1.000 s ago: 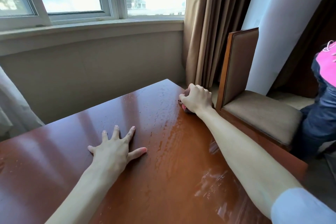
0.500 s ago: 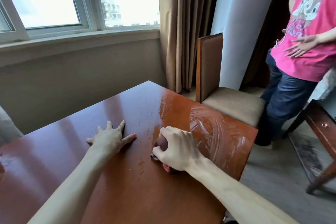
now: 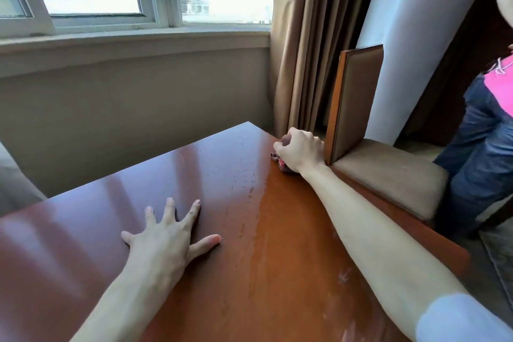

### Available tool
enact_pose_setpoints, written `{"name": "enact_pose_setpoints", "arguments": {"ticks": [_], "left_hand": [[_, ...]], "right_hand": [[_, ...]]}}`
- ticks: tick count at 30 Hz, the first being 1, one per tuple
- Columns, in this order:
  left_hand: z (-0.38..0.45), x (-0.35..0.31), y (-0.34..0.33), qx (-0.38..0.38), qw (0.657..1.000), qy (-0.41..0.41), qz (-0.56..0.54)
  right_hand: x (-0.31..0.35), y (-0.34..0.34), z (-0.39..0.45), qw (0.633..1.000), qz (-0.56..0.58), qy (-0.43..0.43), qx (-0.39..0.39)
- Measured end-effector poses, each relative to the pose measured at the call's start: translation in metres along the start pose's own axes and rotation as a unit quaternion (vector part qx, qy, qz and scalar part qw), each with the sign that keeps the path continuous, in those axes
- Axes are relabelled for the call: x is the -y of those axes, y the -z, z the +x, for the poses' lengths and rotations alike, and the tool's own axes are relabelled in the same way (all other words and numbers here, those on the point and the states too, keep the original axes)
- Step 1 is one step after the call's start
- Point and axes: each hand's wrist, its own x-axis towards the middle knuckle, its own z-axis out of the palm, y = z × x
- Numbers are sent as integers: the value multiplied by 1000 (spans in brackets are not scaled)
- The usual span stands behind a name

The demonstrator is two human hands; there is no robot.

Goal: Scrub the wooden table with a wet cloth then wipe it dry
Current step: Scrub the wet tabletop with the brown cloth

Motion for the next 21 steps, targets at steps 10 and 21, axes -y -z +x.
{"name": "enact_pose_setpoints", "arguments": {"ticks": [10,21], "left_hand": [[-4,1,16,12,1000,-15,-25],[-103,-39,18,-82,971,-186,-127]], "right_hand": [[24,44,-105,997,-2,62,52],[8,131,-256,990,42,114,77]]}}
